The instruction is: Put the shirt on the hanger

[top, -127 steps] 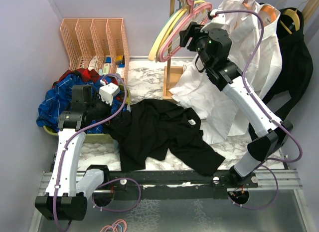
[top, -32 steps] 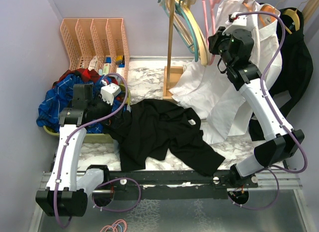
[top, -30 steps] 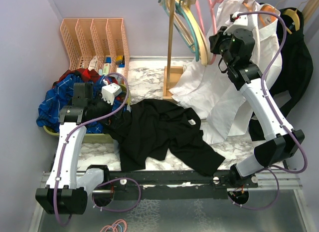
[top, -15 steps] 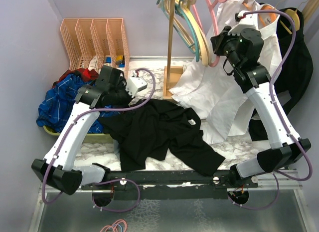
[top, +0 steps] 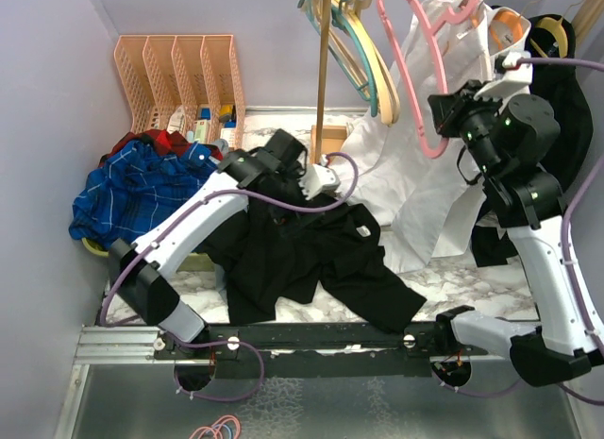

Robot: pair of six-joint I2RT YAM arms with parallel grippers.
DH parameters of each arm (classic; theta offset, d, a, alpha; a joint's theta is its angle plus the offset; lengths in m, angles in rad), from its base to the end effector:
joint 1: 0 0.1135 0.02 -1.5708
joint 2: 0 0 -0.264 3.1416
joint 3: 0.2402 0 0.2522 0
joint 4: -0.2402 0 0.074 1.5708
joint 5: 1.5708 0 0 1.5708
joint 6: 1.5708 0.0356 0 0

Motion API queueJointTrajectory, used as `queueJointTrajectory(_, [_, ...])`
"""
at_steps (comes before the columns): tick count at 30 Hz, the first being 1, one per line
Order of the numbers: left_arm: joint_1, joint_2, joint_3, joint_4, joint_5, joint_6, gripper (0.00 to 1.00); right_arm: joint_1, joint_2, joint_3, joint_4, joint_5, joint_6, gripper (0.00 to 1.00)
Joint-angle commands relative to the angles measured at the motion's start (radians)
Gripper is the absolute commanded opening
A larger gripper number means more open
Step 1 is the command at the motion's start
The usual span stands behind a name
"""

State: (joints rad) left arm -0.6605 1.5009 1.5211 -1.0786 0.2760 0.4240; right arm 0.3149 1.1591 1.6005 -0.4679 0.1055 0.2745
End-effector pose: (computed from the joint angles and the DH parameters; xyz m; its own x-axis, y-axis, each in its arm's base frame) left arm 0.2296 -0.1907 0.3474 -0.3411 0.7662 -0.5446 0.9173 0.3978 -0.0148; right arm 0.2099 0.0644 0.5114 -0.0806 0.2572 -0.9630 -0.1933 0.9437 0.2683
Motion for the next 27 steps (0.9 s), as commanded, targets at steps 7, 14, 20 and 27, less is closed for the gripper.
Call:
queueJointTrajectory(7, [-0.190, 0.172, 0.029, 0.251, -0.146, -0.200, 0.96, -0.002, -0.372, -0.317, -0.301, 0.019, 0.149, 0.01])
queueJointTrajectory(14, [-0.220, 0.257, -0.010, 0.482, -0.368, -0.264, 0.87, -0.002, -0.608, -0.425, -0.466, 0.035, 0.279, 0.01])
queueJointTrajectory(20, [-0.224, 0.330, -0.017, 0.549, -0.347, -0.221, 0.62, -0.002, -0.748, -0.507, -0.507, -0.023, 0.395, 0.01])
queueJointTrajectory(27, [-0.226, 0.364, -0.062, 0.579, -0.380, -0.182, 0.59, -0.002, -0.747, -0.528, -0.501, -0.010, 0.376, 0.01])
